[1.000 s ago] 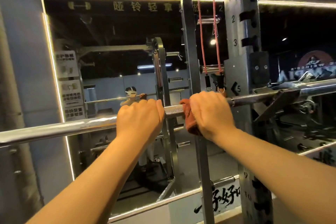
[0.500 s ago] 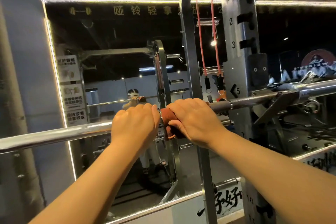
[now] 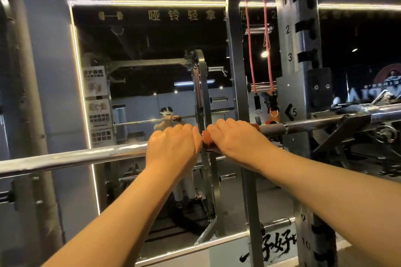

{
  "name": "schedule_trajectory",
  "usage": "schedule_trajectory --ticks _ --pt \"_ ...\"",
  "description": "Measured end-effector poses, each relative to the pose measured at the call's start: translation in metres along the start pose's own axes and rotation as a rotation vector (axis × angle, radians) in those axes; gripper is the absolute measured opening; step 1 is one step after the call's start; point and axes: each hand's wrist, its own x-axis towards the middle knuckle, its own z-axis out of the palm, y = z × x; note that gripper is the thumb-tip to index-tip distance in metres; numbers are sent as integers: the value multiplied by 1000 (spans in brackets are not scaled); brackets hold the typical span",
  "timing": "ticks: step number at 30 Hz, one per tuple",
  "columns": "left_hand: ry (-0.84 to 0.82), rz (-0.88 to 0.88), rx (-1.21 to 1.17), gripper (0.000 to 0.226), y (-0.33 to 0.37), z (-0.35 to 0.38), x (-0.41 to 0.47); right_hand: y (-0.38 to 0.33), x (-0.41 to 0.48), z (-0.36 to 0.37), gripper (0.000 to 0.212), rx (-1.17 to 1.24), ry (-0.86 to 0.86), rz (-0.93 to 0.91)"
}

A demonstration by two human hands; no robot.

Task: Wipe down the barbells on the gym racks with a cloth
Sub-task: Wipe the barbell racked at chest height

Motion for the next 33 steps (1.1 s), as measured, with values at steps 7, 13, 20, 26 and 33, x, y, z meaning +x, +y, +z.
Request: schedule_trajectory --ticks 7,13,20,26,33 --pt "1 -13 -61 24 0 0 0 15 11 -19 45 90 -218 -107" --pt "29 -41 -78 29 0 3 1 24 12 -22 66 340 -195 75" --pt "39 -30 -62 32 0 3 1 -10 11 -18 43 364 -7 292" --pt "30 -34 -42 26 1 5 1 24 -38 -2 33 440 29 237" --pt "44 -60 -15 29 6 6 4 -9 -15 -14 40 316 64 447"
